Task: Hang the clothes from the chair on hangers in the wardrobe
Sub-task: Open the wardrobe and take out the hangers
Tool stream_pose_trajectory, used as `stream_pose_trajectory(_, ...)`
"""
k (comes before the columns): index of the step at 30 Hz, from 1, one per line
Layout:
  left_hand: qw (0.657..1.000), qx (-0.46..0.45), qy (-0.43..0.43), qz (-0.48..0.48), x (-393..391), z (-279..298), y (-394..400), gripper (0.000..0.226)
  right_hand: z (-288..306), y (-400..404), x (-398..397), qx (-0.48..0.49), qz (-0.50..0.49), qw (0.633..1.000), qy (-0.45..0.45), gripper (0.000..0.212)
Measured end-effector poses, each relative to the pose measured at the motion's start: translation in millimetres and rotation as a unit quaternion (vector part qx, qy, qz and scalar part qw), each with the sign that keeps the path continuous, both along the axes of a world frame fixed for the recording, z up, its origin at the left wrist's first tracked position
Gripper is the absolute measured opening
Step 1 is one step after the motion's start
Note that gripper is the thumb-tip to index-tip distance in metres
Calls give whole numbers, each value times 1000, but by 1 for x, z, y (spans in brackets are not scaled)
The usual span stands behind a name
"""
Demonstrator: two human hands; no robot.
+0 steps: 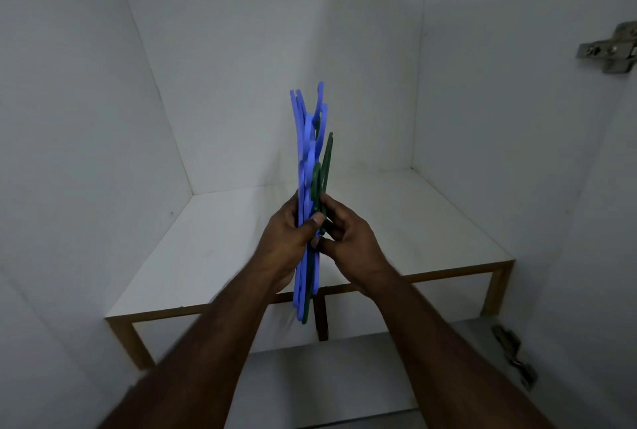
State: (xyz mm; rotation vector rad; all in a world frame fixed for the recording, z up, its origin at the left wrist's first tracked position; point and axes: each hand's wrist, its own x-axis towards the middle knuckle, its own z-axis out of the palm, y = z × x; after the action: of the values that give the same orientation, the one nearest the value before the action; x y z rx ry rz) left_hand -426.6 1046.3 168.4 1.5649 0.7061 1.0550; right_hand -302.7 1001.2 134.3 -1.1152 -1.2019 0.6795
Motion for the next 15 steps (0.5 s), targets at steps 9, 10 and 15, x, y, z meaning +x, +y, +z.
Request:
stream_pose_trajectory(9, 998, -6, 13, -68, -12, 1, -52, 40, 3, -57, -9, 17, -9, 999, 44, 74)
stream_pose_trajectory(10, 997, -6, 11, -72, -15, 2, -60, 41, 3, -65, -13, 21, -14, 999, 46, 74)
stream_pose_trajectory(15, 994, 0, 21, -108, -30, 4, -102, 42, 1, -110, -39, 19, -28, 996, 81, 73)
